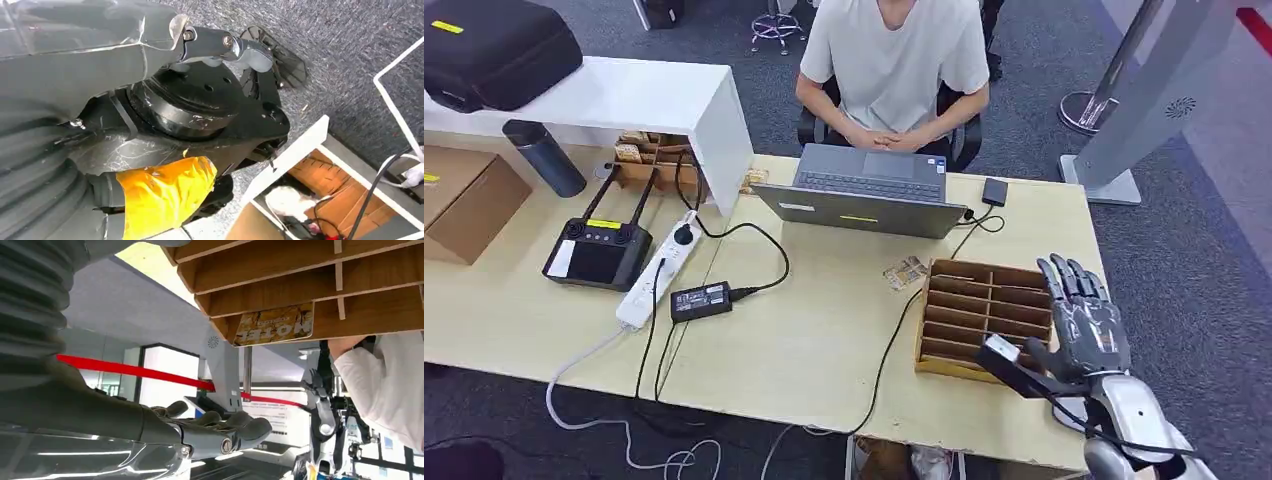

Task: Pass the card to the sensor for recognition and then transmit it.

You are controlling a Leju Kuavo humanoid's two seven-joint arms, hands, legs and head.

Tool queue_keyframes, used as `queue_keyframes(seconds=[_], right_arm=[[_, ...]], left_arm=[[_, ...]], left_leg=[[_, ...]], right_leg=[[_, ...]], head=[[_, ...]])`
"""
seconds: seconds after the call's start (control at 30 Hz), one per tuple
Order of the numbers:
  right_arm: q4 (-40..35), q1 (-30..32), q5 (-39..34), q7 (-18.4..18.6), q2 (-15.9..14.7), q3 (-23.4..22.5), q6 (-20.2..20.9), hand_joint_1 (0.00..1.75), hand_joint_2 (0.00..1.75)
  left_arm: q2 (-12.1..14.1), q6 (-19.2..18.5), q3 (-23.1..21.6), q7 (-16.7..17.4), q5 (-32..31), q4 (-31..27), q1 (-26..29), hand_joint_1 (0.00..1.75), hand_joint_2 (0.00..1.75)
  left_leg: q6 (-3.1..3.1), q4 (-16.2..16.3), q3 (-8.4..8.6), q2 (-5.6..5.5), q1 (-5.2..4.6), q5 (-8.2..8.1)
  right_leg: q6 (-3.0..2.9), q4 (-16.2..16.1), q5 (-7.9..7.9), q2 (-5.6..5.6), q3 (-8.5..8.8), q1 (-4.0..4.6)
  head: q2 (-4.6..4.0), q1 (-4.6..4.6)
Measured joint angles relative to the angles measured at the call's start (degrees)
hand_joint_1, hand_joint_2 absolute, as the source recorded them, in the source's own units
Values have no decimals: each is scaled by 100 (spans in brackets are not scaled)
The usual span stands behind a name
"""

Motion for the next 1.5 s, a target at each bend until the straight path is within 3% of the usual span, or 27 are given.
queue_keyframes(seconds=[0.37, 0.77, 1.03, 1.23, 1.33, 1.4, 1.5], right_arm=[[33, -187, 2, -42, 33, 94, -42, 0, 175], [114, -422, 9, -77, 114, 251, -37, 0, 175], [151, -445, 9, -79, 125, 275, -44, 0, 175], [192, -547, -2, -90, 186, 328, -48, 0, 175], [300, -719, -77, -214, 241, 407, -35, 0, 175], [419, -862, -133, -249, 278, 470, -24, 0, 175], [553, -1034, -251, -256, 276, 603, 246, 0, 175]], left_arm=[[-352, 87, 674, 153, -366, -24, -30, 0, 175], [-813, -234, 1709, 496, -1296, -15, -146, 0, 175], [-923, -269, 1981, 525, -1395, -11, -169, 0, 175], [-1102, -586, 2409, 713, -2031, -2, -206, 0, 175], [-1029, -1262, 2689, 836, -2191, -2, -209, 0, 175], [-1001, -1547, 3009, 1079, -2591, -5, -267, 0, 175], [-1080, -1626, 3688, 1165, -3062, 13, -377, 0, 175]], left_leg=[[0, 0, 1, 2, 0, 0], [0, 0, 1, 3, 0, 0], [0, 0, 0, 4, 0, 0], [0, 0, 0, 5, 0, 0], [-1, 0, 2, 13, 1, 1], [-2, 0, 5, 13, 2, 1], [-3, 0, 5, 18, 4, 2]], right_leg=[[0, 0, 0, 2, 0, 2], [0, 0, 0, 2, 1, 2], [0, 0, 0, 2, 1, 3], [-1, 1, 1, 3, 2, 3], [-2, 3, 2, 11, 1, 5], [-3, 3, 2, 11, 1, 10], [-7, 3, 5, 14, 0, 12]], head=[[0, 0], [0, 2], [0, 2], [0, 0], [0, 2], [0, 2], [0, 2]])
